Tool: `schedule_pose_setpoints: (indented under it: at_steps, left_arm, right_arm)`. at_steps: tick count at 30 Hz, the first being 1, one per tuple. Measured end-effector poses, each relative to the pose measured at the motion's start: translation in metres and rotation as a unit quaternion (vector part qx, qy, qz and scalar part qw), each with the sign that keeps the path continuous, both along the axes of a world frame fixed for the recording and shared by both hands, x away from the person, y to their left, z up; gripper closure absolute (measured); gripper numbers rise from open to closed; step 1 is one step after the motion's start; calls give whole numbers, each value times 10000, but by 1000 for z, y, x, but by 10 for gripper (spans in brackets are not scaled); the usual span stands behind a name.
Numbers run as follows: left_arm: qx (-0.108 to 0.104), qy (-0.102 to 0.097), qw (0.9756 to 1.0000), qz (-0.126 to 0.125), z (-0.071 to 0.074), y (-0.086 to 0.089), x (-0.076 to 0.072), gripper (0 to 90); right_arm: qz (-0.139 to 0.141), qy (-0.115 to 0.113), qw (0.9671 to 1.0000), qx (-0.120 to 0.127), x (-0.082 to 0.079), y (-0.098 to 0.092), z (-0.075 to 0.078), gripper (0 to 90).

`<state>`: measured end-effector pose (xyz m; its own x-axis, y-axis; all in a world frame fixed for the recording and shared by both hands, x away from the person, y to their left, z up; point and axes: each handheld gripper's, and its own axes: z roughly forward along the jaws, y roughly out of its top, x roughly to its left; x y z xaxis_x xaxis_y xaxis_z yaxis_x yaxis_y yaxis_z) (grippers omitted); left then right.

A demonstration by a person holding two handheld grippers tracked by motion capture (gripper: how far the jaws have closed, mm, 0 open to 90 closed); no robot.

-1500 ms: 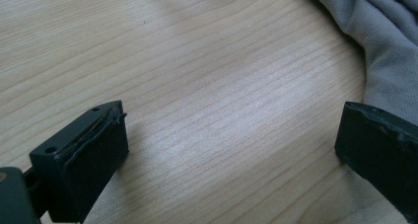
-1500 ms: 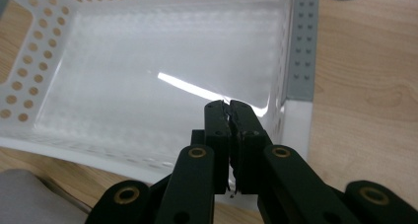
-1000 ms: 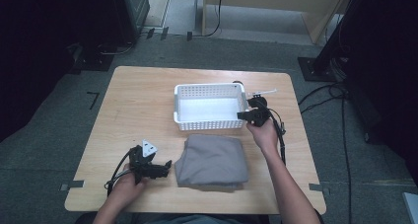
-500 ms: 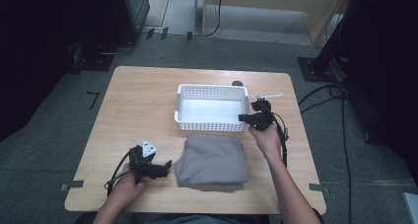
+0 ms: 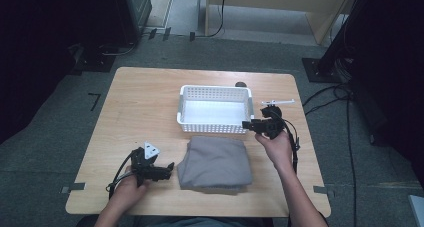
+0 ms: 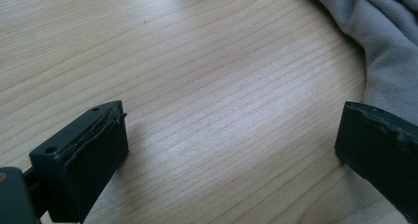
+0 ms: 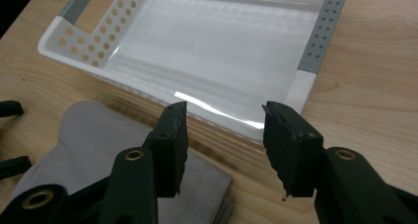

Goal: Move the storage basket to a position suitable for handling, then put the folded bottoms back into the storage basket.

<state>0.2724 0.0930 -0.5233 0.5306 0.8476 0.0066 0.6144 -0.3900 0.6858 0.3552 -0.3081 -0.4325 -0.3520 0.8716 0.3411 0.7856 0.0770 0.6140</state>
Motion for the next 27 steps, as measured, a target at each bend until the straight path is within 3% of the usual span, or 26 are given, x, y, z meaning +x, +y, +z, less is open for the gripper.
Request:
schedule_pose_setpoints:
  at_steps: [11,27]
  left_arm:
    - [3,1,10000,-3,0,0,0,0]
    - [-1,-6,10000,-2,0,0,0,0]
  right_arm:
    - [296,7,9995,-103,-29,5,-9,531]
    - [148,272,9995,-89,-57,20,-26,388]
